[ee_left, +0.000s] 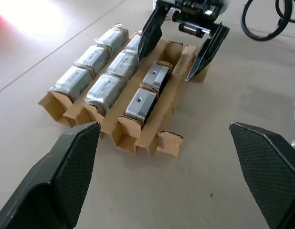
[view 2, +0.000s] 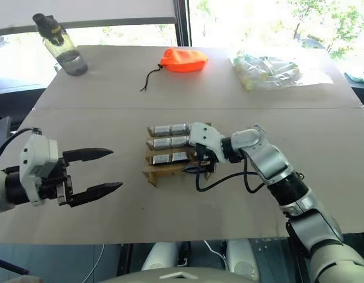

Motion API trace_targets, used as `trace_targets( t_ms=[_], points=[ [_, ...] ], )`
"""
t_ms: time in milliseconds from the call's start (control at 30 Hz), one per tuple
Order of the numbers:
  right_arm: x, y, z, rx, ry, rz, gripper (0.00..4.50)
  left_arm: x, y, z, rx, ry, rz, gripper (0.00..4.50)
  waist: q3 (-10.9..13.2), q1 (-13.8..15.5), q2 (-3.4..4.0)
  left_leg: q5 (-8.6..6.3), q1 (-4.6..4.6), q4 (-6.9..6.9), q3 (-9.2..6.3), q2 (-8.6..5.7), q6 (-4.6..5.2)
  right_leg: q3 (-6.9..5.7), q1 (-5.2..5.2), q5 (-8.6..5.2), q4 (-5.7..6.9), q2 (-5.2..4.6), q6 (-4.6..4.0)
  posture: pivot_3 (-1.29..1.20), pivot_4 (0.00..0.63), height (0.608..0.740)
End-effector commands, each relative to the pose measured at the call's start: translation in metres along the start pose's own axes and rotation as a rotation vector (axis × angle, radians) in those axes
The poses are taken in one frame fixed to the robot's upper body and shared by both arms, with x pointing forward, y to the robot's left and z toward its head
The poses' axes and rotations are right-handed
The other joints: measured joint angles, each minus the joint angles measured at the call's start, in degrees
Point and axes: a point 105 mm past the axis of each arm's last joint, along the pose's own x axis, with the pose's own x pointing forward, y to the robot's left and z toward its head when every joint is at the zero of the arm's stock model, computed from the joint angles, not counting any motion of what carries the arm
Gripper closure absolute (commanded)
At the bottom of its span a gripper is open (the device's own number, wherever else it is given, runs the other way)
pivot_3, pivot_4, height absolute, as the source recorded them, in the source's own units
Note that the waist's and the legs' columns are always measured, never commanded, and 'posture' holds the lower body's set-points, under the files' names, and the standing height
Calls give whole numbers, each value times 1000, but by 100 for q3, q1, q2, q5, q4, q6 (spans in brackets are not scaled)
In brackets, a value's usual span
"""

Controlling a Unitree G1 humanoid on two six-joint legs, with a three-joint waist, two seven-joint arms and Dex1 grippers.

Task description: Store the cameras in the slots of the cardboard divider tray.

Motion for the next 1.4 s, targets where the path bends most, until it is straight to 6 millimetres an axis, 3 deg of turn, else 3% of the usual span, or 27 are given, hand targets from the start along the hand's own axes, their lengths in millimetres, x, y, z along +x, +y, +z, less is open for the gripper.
trace_targets(
  t_ms=[33, 167, 233, 333, 500, 600, 767, 1000, 1133, 1233, 1300, 1400],
  points=[
    [-26, 2, 21, -3, -105, -43, 803, 1, 0, 7, 15, -16, -23, 0, 0, 3, 0, 0, 0, 0, 0, 0, 0, 0, 0, 0, 0, -1, 0, 0, 150, 726],
    [-51, -3, 32, 17, -212, -134, 803, 4, 2, 9, 15, -28, -43, 0, 0, -5, 1, 0, 1, -1, -3, -1, 0, -2, 2, 0, -1, 0, 0, 0, 150, 726],
    [-78, -20, 26, 56, -226, -297, 803, 7, 3, 11, 24, -35, -65, 0, 1, -5, 1, 0, 3, -1, -1, -1, 0, 0, 2, 0, 1, 3, 0, 0, 150, 726],
    [-111, -47, -3, 57, -140, -570, 803, 11, 7, 15, 35, -55, -89, 0, 0, 12, 1, 0, 2, -1, 0, -2, 0, 0, 3, 0, 1, 3, 0, 0, 150, 726],
    [-134, -63, -56, 97, -21, -756, 803, 19, 11, 22, 58, -76, -135, 0, 0, 2, 0, 0, 3, -1, 5, -3, 1, 5, 3, 0, 0, 7, 1, 0, 150, 726],
    [-133, -69, -77, 153, 0, -793, 803, 21, 14, 23, 69, -70, -154, 0, 1, -44, 2, 0, 7, -3, 16, -1, 1, 18, -1, 0, 1, 13, 2, 0, 150, 726],
    [-131, -86, -97, 211, 48, -869, 803, 20, 18, 22, 89, -50, -170, 0, 4, -41, 6, 1, 13, -5, 24, 3, 1, 25, -2, 0, 3, 18, 2, 0, 150, 726],
    [-129, -91, -111, 313, 62, -904, 803, 19, 17, 22, 97, -46, -177, 0, 4, -15, 6, 0, 4, -6, 20, 3, 1, 20, -4, 0, -1, 13, 2, 0, 150, 726],
    [-122, -83, -113, 315, 64, -860, 803, 19, 18, 23, 102, -48, -179, 0, 4, -20, 6, 0, 4, -5, 21, 2, 1, 20, -3, 0, -2, 12, 2, 0, 150, 726],
    [-122, -82, -112, 303, 57, -857, 1536, 19, 18, 24, 105, -54, -178, 0, 4, -20, 6, 0, 6, -5, 19, 2, 1, 19, -3, 0, 0, 12, 2, 0, 150, 726],
    [-123, -81, -110, 284, 55, -858, 2494, 19, 20, 25, 106, -67, -171, 0, 4, -17, 6, 0, 6, -5, 19, 2, 1, 20, -3, 0, 1, 12, 2, 0, 150, 726],
    [-122, -80, -103, 228, 38, -848, 2511, 21, 22, 26, 109, -79, -164, 0, 4, -18, 6, 0, 6, -4, 20, 2, 1, 20, -3, 0, 2, 12, 3, 0, 150, 726]
  ],
)
